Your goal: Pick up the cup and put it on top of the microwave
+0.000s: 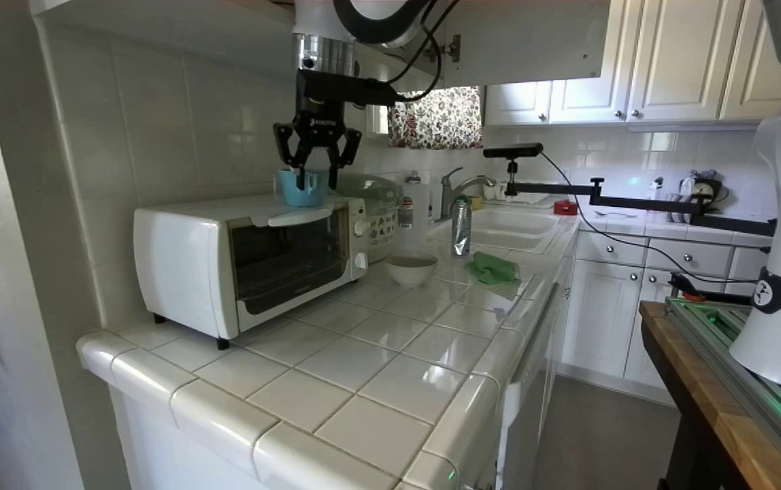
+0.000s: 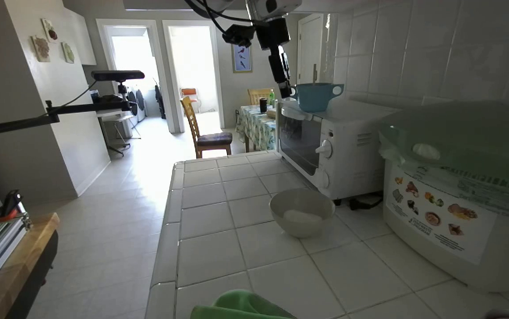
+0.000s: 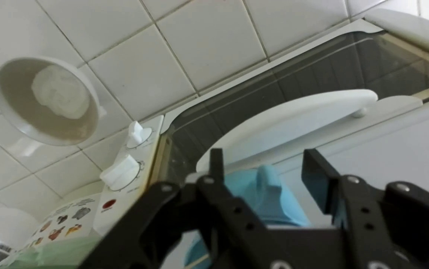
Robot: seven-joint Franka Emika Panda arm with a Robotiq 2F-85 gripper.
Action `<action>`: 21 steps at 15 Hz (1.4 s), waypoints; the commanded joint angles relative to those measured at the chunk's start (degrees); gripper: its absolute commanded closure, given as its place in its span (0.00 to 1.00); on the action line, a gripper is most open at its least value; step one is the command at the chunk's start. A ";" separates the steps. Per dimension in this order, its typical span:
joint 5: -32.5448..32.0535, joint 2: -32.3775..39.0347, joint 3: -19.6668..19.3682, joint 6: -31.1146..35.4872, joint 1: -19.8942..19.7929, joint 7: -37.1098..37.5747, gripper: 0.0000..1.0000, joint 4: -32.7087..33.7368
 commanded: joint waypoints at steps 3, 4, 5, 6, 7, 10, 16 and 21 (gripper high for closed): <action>1.25 0.79 -0.16 -2.90 0.24 0.36 0.00 2.43; 1.13 0.09 -0.12 -3.17 0.50 0.72 0.00 1.77; 1.17 -0.41 0.01 -3.60 0.66 0.74 0.00 1.47; 1.11 -1.11 0.09 -4.11 0.94 1.01 0.00 1.14; 1.07 -1.59 0.18 -4.54 1.15 1.22 0.00 0.99; 1.28 -3.82 0.80 -7.27 1.75 2.50 0.00 0.09; 4.30 -7.99 3.67 -16.65 1.11 -1.23 0.00 -0.69; 8.17 -11.64 5.16 -21.44 0.33 -5.62 0.00 -2.77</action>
